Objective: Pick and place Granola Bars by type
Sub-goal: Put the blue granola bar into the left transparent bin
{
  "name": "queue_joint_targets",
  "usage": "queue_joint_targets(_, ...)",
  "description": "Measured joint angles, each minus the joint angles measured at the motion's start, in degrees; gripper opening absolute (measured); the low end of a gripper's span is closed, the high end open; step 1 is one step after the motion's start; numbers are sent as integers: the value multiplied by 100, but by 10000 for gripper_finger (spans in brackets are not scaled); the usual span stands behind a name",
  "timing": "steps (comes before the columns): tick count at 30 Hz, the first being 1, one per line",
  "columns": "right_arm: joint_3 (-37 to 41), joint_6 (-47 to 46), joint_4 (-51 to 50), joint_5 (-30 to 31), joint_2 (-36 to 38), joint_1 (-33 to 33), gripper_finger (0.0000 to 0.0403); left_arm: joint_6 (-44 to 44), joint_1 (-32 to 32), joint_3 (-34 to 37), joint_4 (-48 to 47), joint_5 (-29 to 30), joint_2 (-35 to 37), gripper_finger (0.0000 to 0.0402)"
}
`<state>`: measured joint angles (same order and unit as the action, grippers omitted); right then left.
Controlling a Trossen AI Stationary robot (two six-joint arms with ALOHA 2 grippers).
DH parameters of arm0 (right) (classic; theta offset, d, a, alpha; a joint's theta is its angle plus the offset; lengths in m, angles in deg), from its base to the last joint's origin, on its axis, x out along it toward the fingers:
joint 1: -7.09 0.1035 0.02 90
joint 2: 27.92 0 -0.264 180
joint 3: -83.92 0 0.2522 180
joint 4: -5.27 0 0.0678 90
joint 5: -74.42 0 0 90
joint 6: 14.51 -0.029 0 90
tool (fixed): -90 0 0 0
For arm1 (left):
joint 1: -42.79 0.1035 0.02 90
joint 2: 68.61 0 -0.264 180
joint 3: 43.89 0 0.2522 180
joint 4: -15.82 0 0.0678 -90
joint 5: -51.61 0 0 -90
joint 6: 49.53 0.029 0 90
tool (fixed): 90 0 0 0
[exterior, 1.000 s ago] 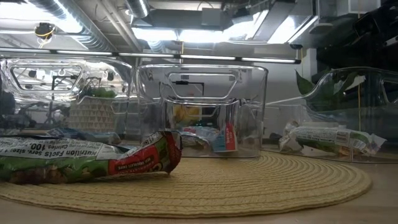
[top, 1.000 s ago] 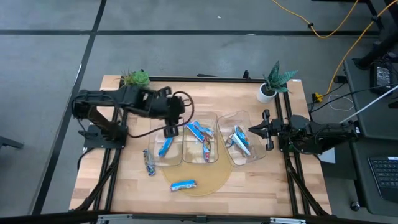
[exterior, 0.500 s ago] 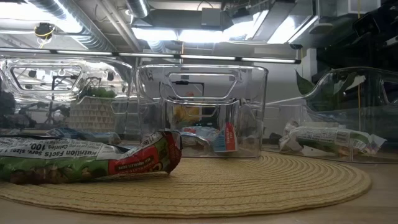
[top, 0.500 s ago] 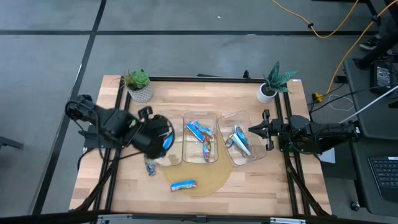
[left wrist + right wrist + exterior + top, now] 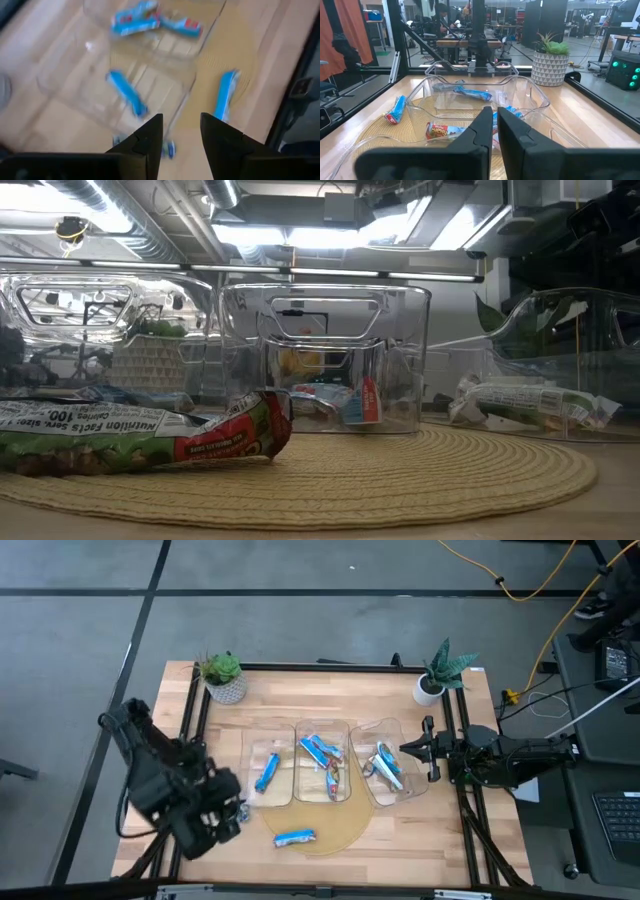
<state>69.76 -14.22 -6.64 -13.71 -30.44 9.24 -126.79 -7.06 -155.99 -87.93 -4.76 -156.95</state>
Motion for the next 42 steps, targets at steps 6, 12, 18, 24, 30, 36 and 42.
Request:
queue_joint_targets(6, 1, 0, 0, 0, 0, 0, 31, -2201, -883, 1128, 31, -27, -7, 118)
queue_joint_targets(12, 1, 0, 0, 0, 0, 0, 31, -3502, -1446, 1993, 598, -65, -6, 121)
queue_joint_targets(18, 0, 0, 0, 0, 0, 0, 31, -3558, -1500, 2744, 1765, -555, -8, 122)
queue_joint_targets(24, 1, 0, 0, 1, 0, 0, 31, -3617, -1361, 3364, 2790, -572, -9, 118)
queue_joint_targets(30, 1, 0, -1, 0, 0, 0, 31, -3700, -1020, 3829, 3447, -794, -24, 118)
queue_joint_targets(36, 1, 0, -2, 0, 0, 0, 31, -3706, -708, 4076, 3731, -992, -26, 117)
queue_joint_targets(42, 1, 0, -1, 0, 0, 0, 31, -3711, -614, 4232, 3815, -1238, -28, 109)
